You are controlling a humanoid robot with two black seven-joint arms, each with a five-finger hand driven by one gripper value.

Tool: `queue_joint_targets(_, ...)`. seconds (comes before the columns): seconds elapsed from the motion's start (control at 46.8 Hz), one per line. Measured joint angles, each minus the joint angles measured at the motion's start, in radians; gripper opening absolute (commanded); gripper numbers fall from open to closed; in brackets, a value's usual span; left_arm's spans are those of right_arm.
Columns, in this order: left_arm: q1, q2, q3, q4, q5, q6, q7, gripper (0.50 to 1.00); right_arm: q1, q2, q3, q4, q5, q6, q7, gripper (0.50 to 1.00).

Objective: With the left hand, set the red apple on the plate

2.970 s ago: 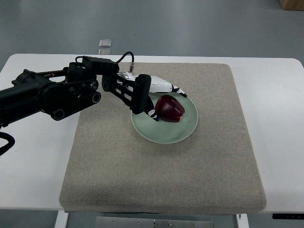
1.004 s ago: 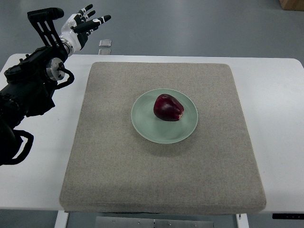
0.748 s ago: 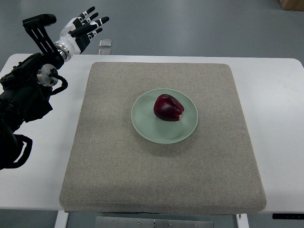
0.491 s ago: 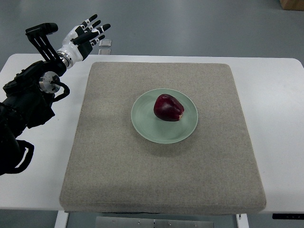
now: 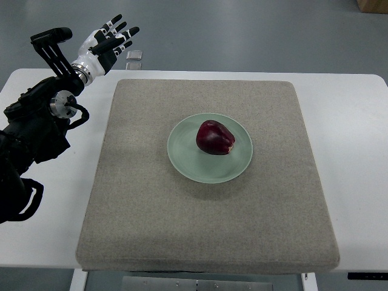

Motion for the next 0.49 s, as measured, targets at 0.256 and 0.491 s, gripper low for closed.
queue_joint_targets(0.256,0.007,0.010,0.008,0.000,0.007,0.000,-0.001,0.994,0.000,0.000,0.000,0.000,0.000,0.000,0.000,0.964)
queue_joint_targets(0.491,0.008,0.025,0.008,0.002,0.008,0.000,-0.001,0.994,-0.002,0.000,0.002,0.006,0.011,0.001,0.000,0.964)
